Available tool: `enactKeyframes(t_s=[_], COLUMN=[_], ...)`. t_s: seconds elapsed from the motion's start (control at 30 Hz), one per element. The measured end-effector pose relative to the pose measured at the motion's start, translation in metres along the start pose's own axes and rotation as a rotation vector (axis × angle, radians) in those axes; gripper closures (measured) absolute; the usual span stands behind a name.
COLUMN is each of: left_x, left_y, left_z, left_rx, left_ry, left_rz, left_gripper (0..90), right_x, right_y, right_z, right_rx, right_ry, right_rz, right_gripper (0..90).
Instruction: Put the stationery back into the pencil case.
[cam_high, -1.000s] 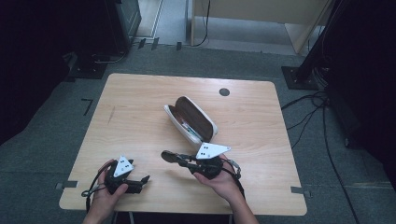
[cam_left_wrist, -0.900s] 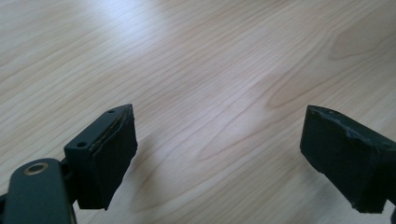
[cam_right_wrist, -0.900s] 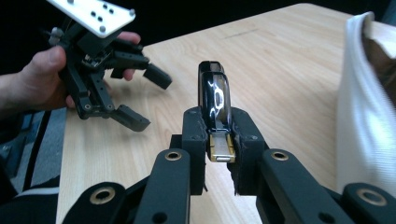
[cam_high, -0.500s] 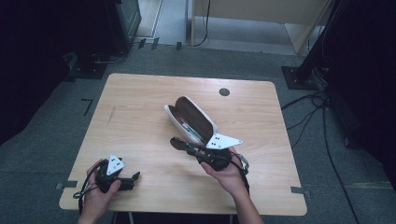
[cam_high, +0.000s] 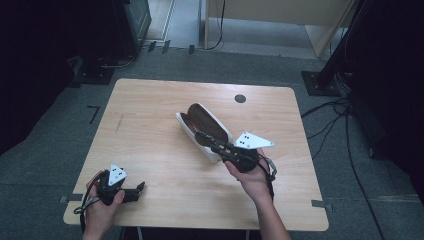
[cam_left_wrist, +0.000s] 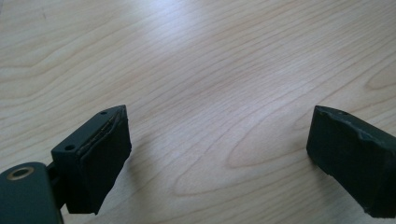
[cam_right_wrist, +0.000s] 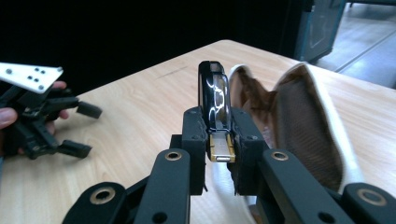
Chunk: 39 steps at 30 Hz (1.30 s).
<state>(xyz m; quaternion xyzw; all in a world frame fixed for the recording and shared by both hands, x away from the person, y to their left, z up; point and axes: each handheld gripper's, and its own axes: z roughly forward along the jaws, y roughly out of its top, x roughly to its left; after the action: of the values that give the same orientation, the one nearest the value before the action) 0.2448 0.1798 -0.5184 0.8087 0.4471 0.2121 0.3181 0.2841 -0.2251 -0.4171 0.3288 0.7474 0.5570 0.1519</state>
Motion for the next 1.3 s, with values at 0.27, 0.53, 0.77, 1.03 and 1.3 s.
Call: enactKeyframes(t_s=[0.27, 0.53, 0.77, 1.03, 1.3], left_x=[0.003, 0.005, 0.005, 0.005, 0.005], left_y=[0.0, 0.0, 0.0, 0.0, 0.0], left_z=[0.001, 0.002, 0.002, 0.002, 0.002], left_rx=[0.012, 0.019, 0.02, 0.019, 0.019], left_ry=[-0.016, -0.029, -0.029, -0.037, -0.041], left_rz=[-0.019, -0.032, -0.034, -0.031, -0.028], left_gripper=[4.0, 3.9, 3.8, 3.9, 3.9], right_x=[-0.012, -0.019, -0.026, -0.026, -0.022], right_y=[0.01, 0.009, 0.005, -0.005, -0.014], right_z=[0.001, 0.015, 0.038, 0.061, 0.077], right_rx=[-0.02, 0.005, 0.079, 0.166, 0.256], right_ry=[-0.064, -0.122, -0.176, -0.228, -0.281], right_rz=[0.016, 0.022, 0.038, 0.025, -0.003], right_gripper=[78.6, 78.6, 78.5, 78.5, 78.5])
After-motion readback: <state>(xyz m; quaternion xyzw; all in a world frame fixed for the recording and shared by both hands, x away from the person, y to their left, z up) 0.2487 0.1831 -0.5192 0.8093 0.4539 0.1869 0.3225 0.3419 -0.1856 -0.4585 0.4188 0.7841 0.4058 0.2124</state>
